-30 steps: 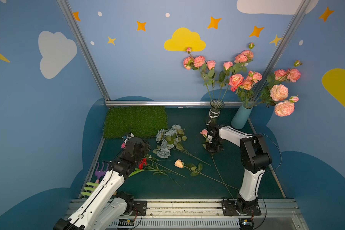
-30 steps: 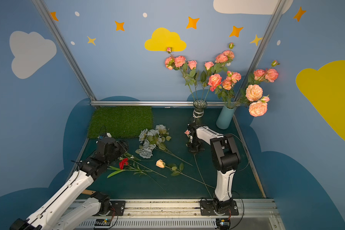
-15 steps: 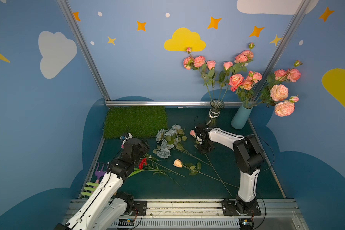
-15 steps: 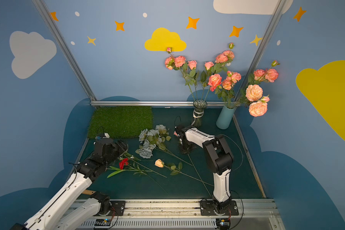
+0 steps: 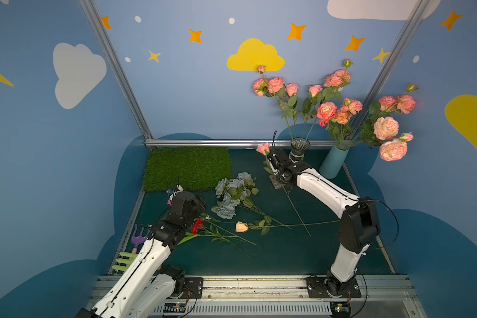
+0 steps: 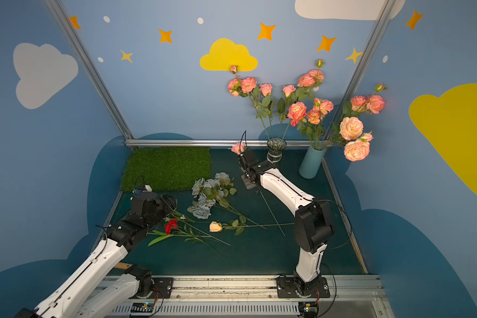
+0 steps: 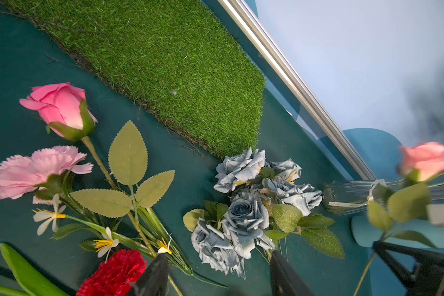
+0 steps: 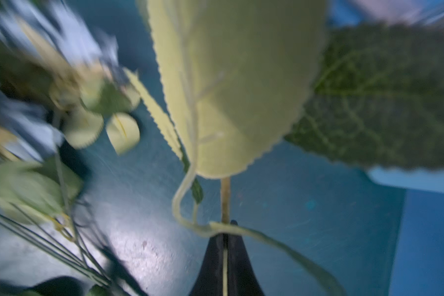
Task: Place the pink flowers into the vase
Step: Pick up the flower at the center of the board, then place the flower in the vase.
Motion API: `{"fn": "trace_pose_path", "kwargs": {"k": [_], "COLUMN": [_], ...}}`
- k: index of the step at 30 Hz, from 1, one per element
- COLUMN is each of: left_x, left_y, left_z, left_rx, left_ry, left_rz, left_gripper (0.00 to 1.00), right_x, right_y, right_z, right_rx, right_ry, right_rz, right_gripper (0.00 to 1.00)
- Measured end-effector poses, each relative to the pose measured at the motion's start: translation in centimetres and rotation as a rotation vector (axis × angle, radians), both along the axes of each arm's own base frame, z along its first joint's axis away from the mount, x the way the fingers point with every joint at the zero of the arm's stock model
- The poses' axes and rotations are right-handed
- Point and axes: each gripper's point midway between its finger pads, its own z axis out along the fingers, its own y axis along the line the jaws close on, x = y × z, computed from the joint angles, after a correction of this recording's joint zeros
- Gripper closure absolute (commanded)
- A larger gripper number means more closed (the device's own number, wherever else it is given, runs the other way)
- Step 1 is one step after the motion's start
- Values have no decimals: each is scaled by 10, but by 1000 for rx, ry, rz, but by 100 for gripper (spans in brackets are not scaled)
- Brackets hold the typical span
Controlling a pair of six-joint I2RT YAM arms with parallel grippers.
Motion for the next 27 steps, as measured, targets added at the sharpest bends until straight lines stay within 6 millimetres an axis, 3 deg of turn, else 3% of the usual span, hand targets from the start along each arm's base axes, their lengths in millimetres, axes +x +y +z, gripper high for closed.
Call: {"fn": "trace_pose_path", "kwargs": {"k": [8, 13, 20, 27], "left_x": [0, 0, 1, 6], "left_y": [1, 2, 3, 2], "left_z": [0, 0, -7, -12], "left_rx": [3, 12, 29, 38], "left_ry": [-1, -2, 15, 25], "left_rz": [4, 9, 10, 6], "left_gripper": [36, 36, 36, 36], "right_x": [5, -10, -25, -40], "right_y": [-7, -26, -64, -82], "right_z": [130, 192, 296, 377], "right_rx": [172, 296, 466, 576], "right_ry": [-386, -582, -805, -974], "right_rz": [29, 46, 11, 11], "right_gripper": [100, 100, 100, 100]}}
